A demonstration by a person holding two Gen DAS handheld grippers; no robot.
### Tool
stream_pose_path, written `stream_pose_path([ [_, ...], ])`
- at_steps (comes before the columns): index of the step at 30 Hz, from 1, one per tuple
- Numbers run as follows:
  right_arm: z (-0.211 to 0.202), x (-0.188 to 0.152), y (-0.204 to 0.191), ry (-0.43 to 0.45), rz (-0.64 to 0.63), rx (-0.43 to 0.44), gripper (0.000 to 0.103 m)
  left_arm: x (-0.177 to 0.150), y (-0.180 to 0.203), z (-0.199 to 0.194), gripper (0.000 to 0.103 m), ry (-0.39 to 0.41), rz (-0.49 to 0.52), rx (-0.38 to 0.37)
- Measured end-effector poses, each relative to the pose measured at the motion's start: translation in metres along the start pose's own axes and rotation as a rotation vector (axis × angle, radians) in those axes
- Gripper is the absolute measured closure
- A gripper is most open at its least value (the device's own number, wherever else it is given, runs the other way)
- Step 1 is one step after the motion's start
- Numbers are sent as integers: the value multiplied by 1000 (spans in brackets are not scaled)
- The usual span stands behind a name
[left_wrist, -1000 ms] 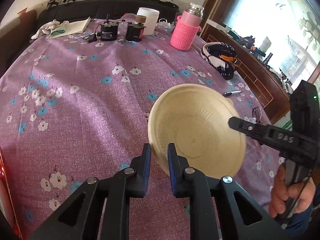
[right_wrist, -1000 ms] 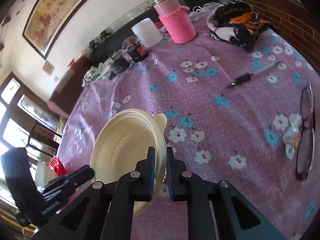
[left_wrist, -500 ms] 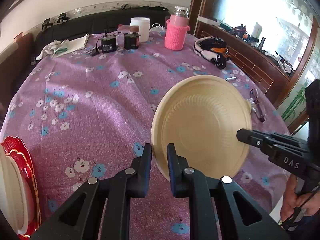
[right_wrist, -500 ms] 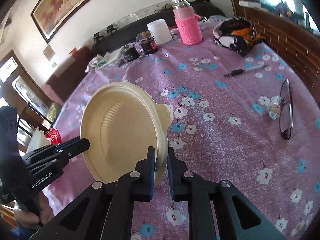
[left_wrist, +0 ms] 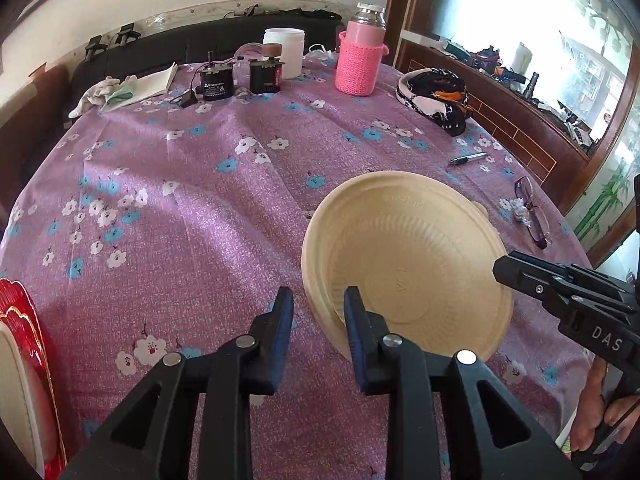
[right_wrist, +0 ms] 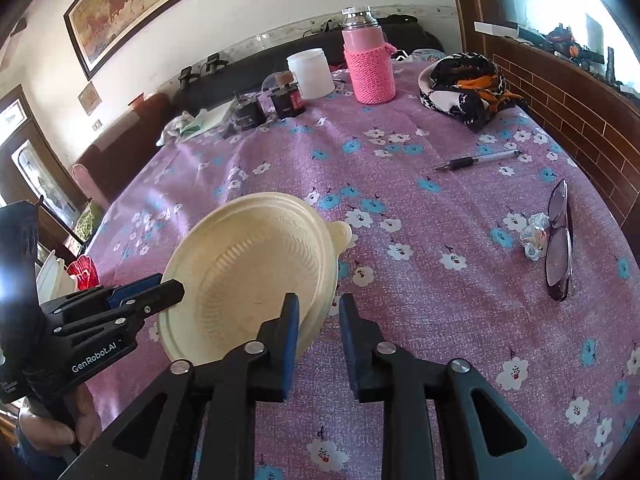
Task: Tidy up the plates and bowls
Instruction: 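Carry the small beige bowl with the left tool over the stacked bowls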
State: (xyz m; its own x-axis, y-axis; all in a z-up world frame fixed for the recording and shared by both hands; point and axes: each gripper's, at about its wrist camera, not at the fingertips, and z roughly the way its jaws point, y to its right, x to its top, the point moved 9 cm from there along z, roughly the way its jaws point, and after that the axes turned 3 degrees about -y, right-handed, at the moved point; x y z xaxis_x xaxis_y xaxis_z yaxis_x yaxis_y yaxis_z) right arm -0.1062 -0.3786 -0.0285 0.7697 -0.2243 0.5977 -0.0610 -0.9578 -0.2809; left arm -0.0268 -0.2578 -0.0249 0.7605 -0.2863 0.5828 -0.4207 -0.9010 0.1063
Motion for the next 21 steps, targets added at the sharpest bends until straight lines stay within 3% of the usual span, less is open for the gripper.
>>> stream_pose_path([
  [5, 5, -5, 3, -3, 36, 40, 75, -1, 6, 1, 83, 15, 26, 6],
  [8, 6, -7, 2, 2, 62, 59, 83, -1, 9, -7, 84, 43, 40, 31],
  [21, -11, -11, -22, 10, 67, 103, 84, 0, 4, -45, 84, 153, 81, 151],
])
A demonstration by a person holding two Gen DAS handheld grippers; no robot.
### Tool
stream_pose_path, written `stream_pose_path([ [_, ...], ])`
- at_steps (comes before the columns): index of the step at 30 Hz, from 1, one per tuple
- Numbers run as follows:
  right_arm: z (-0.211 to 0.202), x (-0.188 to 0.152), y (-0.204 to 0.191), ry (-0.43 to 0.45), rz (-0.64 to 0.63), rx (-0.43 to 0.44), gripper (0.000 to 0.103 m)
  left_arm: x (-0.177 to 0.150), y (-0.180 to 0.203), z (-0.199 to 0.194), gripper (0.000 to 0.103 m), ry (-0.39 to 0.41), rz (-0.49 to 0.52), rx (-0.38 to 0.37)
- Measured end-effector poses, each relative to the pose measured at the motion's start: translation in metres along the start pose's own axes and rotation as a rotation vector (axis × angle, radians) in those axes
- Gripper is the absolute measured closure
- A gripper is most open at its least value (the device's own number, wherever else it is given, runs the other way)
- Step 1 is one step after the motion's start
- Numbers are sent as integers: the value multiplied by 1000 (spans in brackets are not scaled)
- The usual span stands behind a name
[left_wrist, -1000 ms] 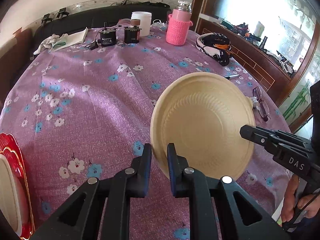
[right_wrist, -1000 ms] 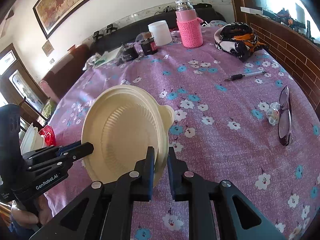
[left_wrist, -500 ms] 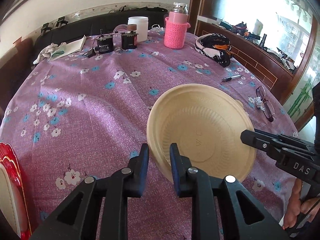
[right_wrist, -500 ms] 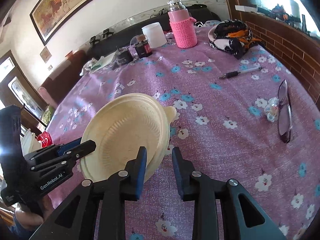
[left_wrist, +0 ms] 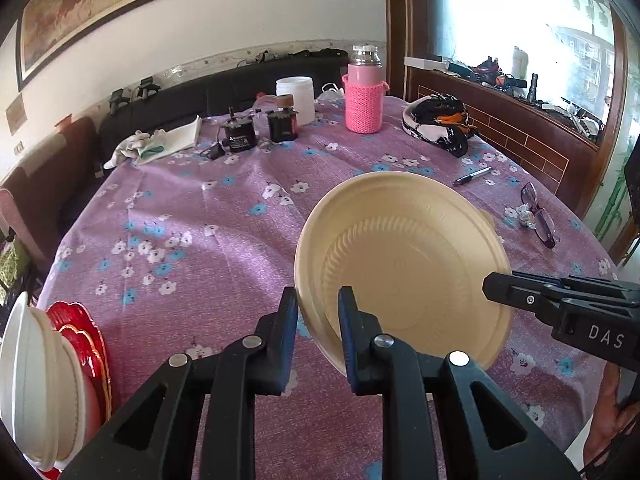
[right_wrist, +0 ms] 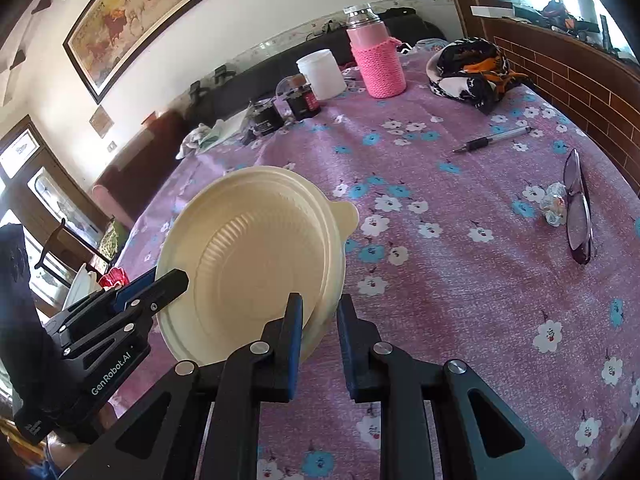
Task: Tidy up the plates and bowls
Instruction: 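Carry the small beige bowl with the left tool over the stacked bowls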
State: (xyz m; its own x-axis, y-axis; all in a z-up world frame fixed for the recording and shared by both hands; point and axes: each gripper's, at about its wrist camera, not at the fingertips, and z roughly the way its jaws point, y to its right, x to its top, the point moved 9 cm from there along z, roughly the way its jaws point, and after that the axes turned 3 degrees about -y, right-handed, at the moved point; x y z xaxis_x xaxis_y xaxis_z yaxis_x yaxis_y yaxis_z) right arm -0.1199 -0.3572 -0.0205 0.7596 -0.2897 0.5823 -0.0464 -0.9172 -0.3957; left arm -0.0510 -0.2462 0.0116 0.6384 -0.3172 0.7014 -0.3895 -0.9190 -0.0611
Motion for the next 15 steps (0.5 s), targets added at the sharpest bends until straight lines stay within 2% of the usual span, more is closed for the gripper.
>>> stream_pose_path([
  [15, 5, -3, -31, -14, -42, 20, 84, -9, -27, -12, 84, 31, -31, 38],
])
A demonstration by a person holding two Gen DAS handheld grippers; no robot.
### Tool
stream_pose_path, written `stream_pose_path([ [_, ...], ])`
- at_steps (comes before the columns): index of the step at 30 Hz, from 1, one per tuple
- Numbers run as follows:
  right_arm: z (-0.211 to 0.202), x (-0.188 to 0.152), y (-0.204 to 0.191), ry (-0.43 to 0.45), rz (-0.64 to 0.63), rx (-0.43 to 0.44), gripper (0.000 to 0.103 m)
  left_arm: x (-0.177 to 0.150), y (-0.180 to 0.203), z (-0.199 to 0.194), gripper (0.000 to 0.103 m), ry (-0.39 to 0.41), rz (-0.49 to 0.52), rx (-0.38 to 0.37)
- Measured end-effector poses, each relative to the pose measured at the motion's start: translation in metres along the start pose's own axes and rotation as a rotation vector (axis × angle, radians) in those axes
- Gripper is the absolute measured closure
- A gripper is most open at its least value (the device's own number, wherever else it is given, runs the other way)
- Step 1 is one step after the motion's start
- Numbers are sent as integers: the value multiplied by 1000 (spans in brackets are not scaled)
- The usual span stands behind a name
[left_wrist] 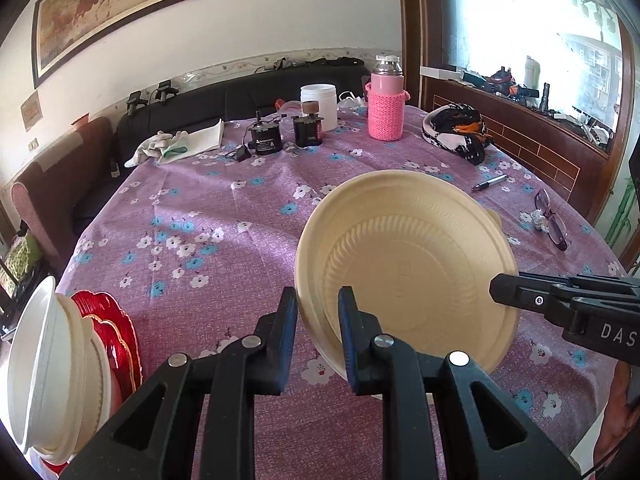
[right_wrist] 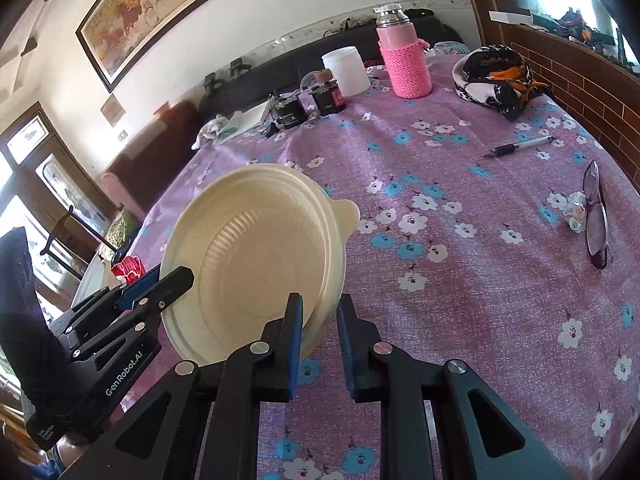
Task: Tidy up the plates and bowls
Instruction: 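Carry the small beige bowl with the left tool over the stacked bowls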
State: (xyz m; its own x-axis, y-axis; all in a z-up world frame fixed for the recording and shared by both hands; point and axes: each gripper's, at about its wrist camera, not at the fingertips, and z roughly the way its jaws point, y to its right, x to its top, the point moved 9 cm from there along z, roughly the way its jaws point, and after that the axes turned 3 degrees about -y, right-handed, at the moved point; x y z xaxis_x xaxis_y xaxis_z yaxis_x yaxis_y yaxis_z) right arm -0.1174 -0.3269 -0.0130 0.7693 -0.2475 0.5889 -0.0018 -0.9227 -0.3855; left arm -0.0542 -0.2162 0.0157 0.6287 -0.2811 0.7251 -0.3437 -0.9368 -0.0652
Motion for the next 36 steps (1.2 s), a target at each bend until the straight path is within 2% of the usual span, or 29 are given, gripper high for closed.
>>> stream_pose_path([
  [22, 2, 4, -42, -14, -50, 26, 84, -4, -36, -22, 84, 50, -59, 35],
  [36, -4, 21, -75, 8, -111, 51, 84, 8, -63, -45, 82, 105, -101, 69],
])
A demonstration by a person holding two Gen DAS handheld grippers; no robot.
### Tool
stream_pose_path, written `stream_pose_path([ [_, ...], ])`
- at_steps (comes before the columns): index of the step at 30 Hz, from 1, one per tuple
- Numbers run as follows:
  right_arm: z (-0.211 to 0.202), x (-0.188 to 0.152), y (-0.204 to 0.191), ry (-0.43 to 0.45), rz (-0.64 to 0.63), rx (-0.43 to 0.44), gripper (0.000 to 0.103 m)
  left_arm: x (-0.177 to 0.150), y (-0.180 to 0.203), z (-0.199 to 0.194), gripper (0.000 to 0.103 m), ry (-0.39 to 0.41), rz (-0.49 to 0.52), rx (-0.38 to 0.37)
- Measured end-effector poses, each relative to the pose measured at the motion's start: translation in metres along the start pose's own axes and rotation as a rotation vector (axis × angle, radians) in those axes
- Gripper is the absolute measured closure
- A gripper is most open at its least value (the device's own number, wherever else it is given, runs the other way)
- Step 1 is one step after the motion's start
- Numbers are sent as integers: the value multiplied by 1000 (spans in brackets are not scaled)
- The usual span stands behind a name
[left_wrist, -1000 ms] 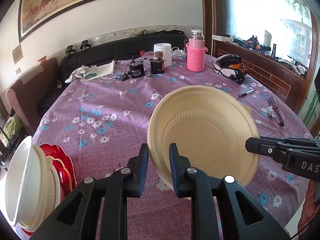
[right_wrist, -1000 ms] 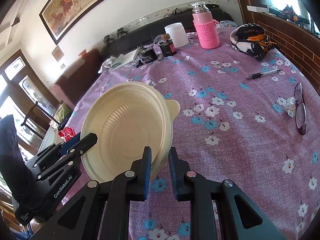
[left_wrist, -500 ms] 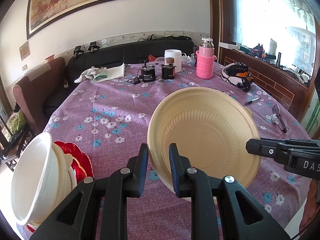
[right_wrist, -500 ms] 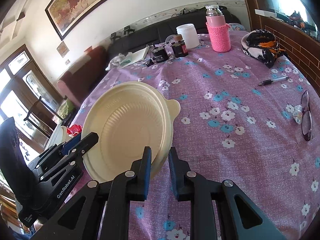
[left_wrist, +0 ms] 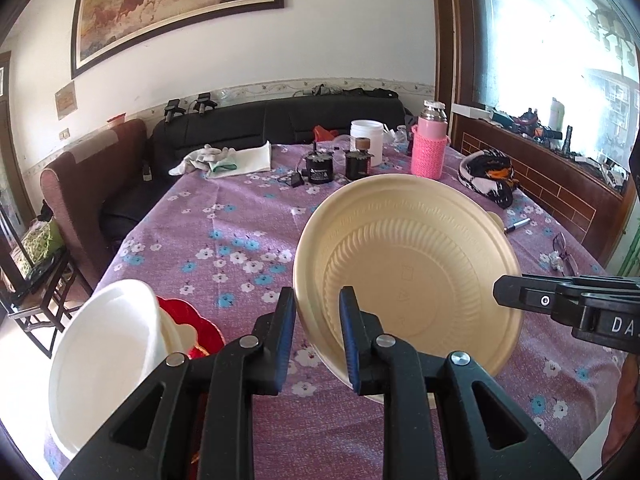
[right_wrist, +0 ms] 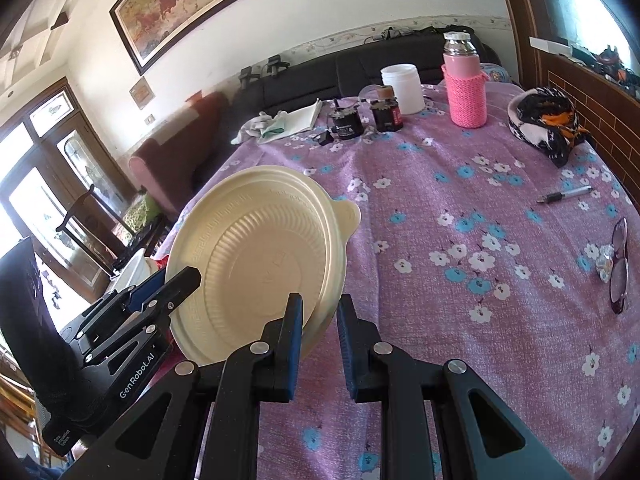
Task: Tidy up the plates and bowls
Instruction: 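Carry the small beige bowl with the left tool over the stacked bowls, then lower the beige bowl into the top white bowl with the left tool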
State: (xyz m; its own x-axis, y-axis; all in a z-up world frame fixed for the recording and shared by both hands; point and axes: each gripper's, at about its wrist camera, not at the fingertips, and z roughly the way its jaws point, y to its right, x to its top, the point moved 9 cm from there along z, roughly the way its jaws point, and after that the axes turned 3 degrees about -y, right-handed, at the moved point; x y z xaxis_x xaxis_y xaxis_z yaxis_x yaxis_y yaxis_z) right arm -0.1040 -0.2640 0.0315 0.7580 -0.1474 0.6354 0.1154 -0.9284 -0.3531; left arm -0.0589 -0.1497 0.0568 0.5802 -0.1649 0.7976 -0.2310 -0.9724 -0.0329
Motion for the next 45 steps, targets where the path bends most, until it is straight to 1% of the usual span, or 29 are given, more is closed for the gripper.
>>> stream_pose_path([
  [13, -3, 24, -50, 33, -88, 48, 84, 16, -40, -27, 78, 65, -67, 57],
  [17, -5, 32, -68, 47, -118, 68, 84, 21, -56, -37, 78, 83, -92, 70],
  [22, -6, 39, -96, 51, -153, 114, 84, 28, -84, -60, 74, 116, -134, 87],
  [28, 5, 39, -140, 7, -196, 201, 84, 25, -124, -82, 73, 129, -184, 123],
  [30, 12, 35, -153, -10, -214, 220, 84, 19, -138, -87, 73, 122, -211, 129],
  [33, 26, 29, -170, -43, -230, 246, 83, 10, -156, -88, 73, 108, -232, 158],
  [38, 47, 15, -187, -93, -247, 261, 83, -7, -175, -84, 73, 76, -262, 176],
  [45, 69, -1, -189, -155, -237, 259, 83, -24, -188, -72, 73, 32, -291, 173],
])
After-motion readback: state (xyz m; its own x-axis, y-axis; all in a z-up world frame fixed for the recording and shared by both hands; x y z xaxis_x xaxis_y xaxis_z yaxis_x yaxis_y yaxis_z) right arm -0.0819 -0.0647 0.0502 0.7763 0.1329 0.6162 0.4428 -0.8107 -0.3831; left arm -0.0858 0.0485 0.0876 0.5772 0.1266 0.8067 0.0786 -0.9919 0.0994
